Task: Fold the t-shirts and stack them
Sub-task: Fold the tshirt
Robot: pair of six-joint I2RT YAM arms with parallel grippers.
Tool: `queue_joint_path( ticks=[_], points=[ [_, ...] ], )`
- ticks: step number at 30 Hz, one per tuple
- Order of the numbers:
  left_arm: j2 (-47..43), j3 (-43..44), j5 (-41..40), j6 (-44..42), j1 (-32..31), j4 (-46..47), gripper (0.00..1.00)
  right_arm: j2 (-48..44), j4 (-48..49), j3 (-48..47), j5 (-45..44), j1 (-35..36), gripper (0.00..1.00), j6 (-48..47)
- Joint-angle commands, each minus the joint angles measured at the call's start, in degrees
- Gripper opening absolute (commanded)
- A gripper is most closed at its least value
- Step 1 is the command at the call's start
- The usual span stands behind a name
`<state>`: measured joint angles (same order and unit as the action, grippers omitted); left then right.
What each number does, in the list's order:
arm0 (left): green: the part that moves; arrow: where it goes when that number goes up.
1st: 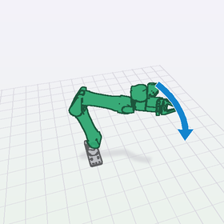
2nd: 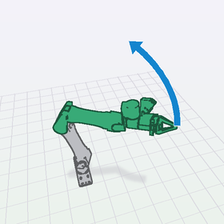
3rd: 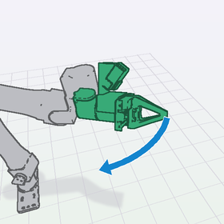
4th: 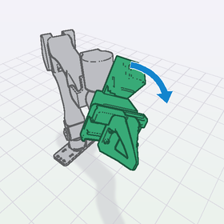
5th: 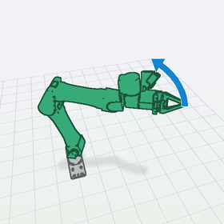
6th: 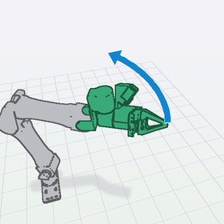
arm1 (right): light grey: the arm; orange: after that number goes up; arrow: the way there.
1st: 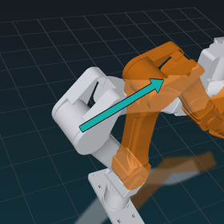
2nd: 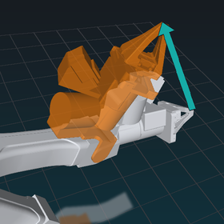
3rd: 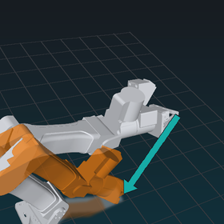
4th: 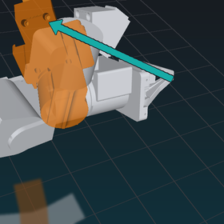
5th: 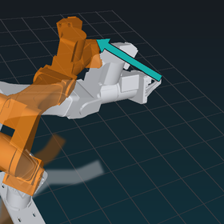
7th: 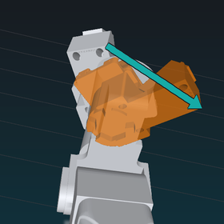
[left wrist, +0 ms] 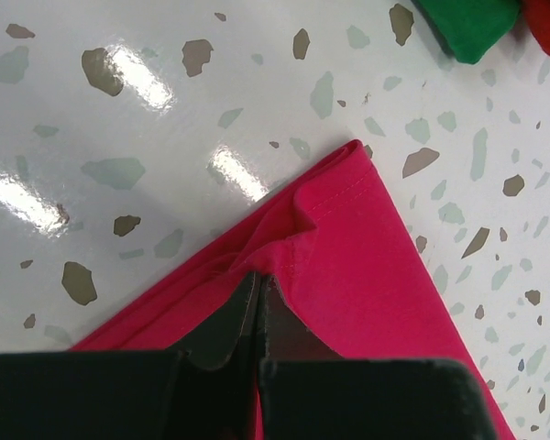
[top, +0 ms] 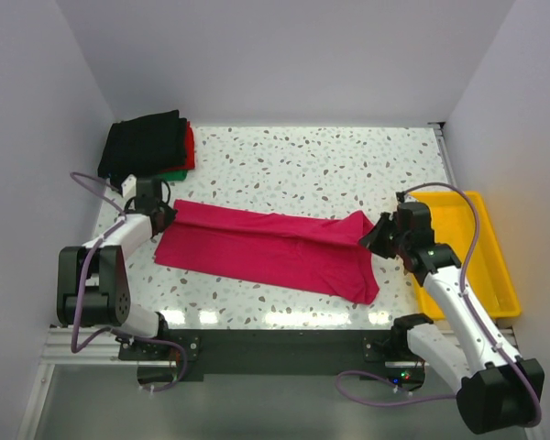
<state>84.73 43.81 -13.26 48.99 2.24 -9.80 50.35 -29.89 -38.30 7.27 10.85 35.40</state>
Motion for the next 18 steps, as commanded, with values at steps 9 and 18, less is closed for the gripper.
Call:
queue_joint_path(
  ticks=[9, 18],
  points=[
    [-4.22, -2.06, -2.56, 1.37, 0.66, 2.86, 0.00, -3.76, -3.33, 1.39, 1.78, 0.66, 0.00, 1.08],
    [-4.48, -5.22, -2.21, 0.93, 1.27, 5.40, 0.00, -5.26, -3.33, 4.02, 2.14, 1.28, 0.00, 1.95]
  ],
)
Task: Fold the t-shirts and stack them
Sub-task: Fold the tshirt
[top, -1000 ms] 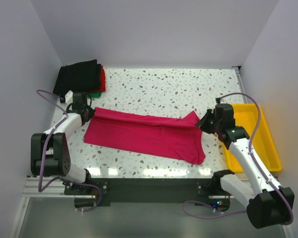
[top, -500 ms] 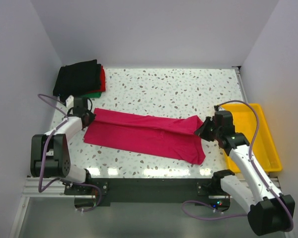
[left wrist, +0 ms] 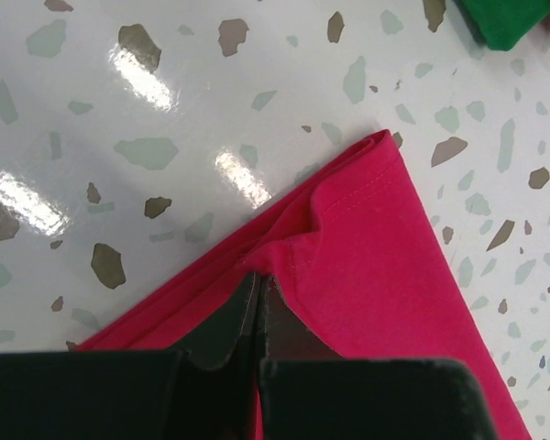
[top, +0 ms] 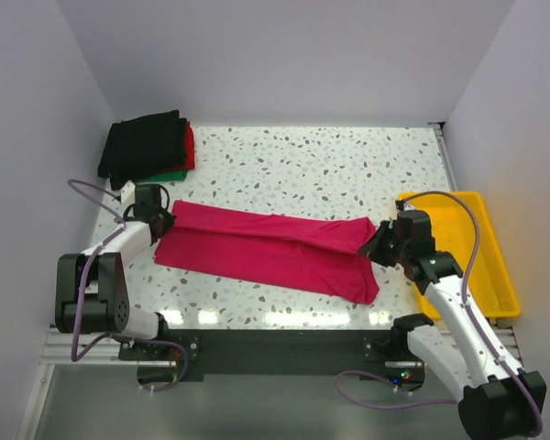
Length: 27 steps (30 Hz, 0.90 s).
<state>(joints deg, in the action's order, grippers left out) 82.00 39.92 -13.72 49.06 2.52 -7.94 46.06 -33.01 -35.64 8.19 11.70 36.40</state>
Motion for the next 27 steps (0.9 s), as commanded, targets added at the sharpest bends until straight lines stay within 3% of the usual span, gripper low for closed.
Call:
queue_joint_path(
  ticks=[1, 15, 21, 27],
  points=[
    [-1.93, -1.51, -1.67, 0.95, 0.99, 3.72, 0.00, -0.98, -0.03, 1.53, 1.31, 0.69, 0.00, 1.30],
    [-0.96, -3.10, 0.09, 0.78, 1.78, 5.83, 0.02, -0.10, 1.29, 2.50, -3.26, 9.21, 0.00, 4.90],
    [-1.40, -3.53, 0.36, 0.86, 1.78, 6.19, 0.10, -1.50, 0.67, 4.52, -4.14, 10.71, 0.03, 5.08],
    [-2.63, -3.36, 0.97, 1.04, 1.78, 6.54, 0.29, -1.95, 1.29, 5.41, -3.26, 11.23, 0.06, 4.73]
  ],
)
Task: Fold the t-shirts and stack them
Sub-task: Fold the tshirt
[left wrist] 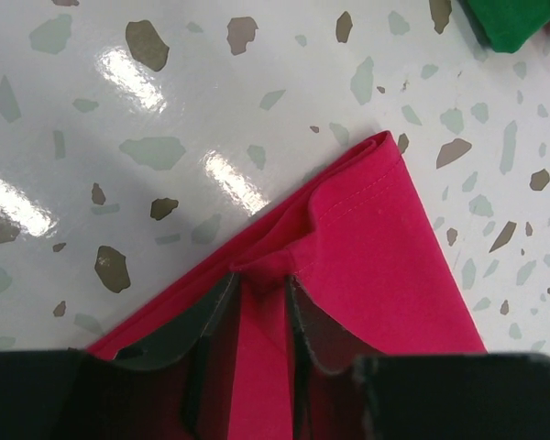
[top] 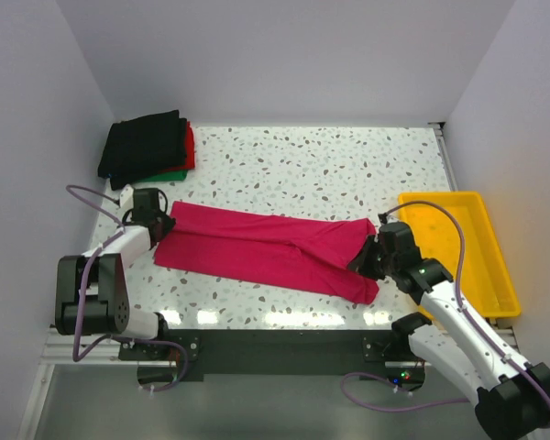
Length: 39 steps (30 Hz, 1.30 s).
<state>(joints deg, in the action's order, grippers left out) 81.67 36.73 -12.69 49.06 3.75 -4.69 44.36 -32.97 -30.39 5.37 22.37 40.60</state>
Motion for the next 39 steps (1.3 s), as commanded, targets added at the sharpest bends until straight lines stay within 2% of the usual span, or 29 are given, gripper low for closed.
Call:
queue_joint_path(
  ticks=[1, 8, 15, 39],
  points=[
    [-2.39, -0.08, 0.20, 1.04, 0.56, 3.28, 0.31, -0.06, 1.42, -0.02, -0.44, 0.74, 0.06, 0.36],
    [-3.71, 0.89, 0.91, 1.30, 0.56, 1.88, 0.40, 2.66, 3.26, -2.30, -1.50, 3.38, 0.05, 0.71],
    [-6.87, 0.80, 3.01, 0.86, 0.47, 1.26, 0.50, 5.82, 4.67, -4.32, -4.40, 9.08, 0.04, 1.94],
    [-9.25, 0.89, 5.39, 0.42, -3.22, -0.06, 0.51, 17.07, 9.68, -10.48, -11.08, 21.57, 0.03, 4.84]
  ],
)
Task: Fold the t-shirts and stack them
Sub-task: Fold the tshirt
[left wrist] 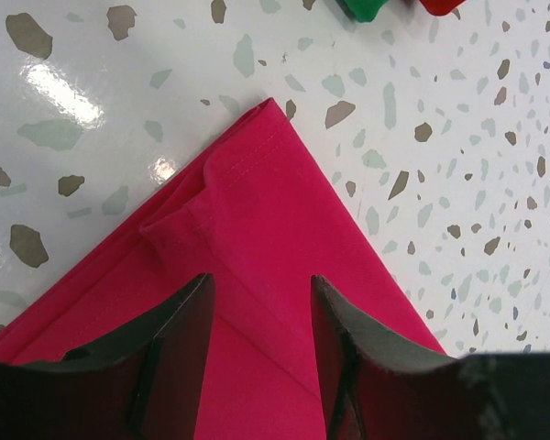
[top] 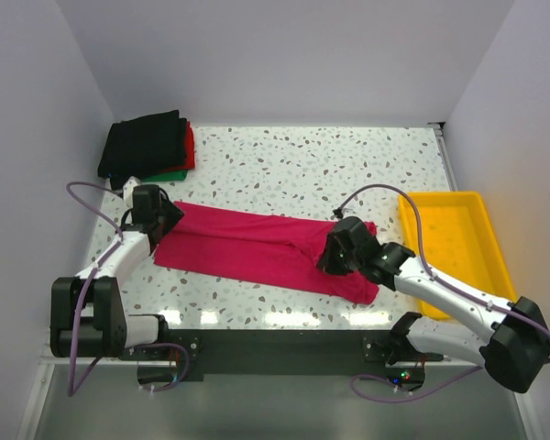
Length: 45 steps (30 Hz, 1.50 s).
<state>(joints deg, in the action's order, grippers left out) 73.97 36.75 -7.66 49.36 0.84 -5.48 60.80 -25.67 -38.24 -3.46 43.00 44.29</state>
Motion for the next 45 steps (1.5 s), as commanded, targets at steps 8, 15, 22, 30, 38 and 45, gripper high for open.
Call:
queue_joint_path(
  ticks=[8, 15, 22, 30, 38, 45],
  points=[
    [-1.38, 0.25, 1.33, 0.03, -0.32, 1.52, 0.51, 4.50, 2.38, -6.23, -3.57, 2.87, 0.03, 0.79],
    [-0.85, 0.25, 2.82, -0.76, -0.40, 2.31, 0.51, 5.83, 1.41, -6.50, -5.32, 3.23, 0.03, 0.53],
    [-0.06, -0.19, 4.32, -1.20, -3.21, 3.19, 0.51, -0.05, -2.80, 1.84, -8.22, 3.23, 0.08, 3.17],
    [0.91, -0.19, 5.37, -1.90, -4.09, 3.80, 0.52, -9.37, -15.27, 3.35, -12.96, 3.23, 0.39, 6.16],
    [0.91, 0.86, 5.99, -1.90, -6.81, 3.81, 0.52, -0.80, -14.59, -5.78, -18.85, 3.14, 0.51, 0.63],
    [0.38, 0.87, 7.40, -2.95, -8.93, 4.15, 0.52, 14.24, -1.69, -12.90, -20.10, 1.21, 0.53, -8.51]
  ],
)
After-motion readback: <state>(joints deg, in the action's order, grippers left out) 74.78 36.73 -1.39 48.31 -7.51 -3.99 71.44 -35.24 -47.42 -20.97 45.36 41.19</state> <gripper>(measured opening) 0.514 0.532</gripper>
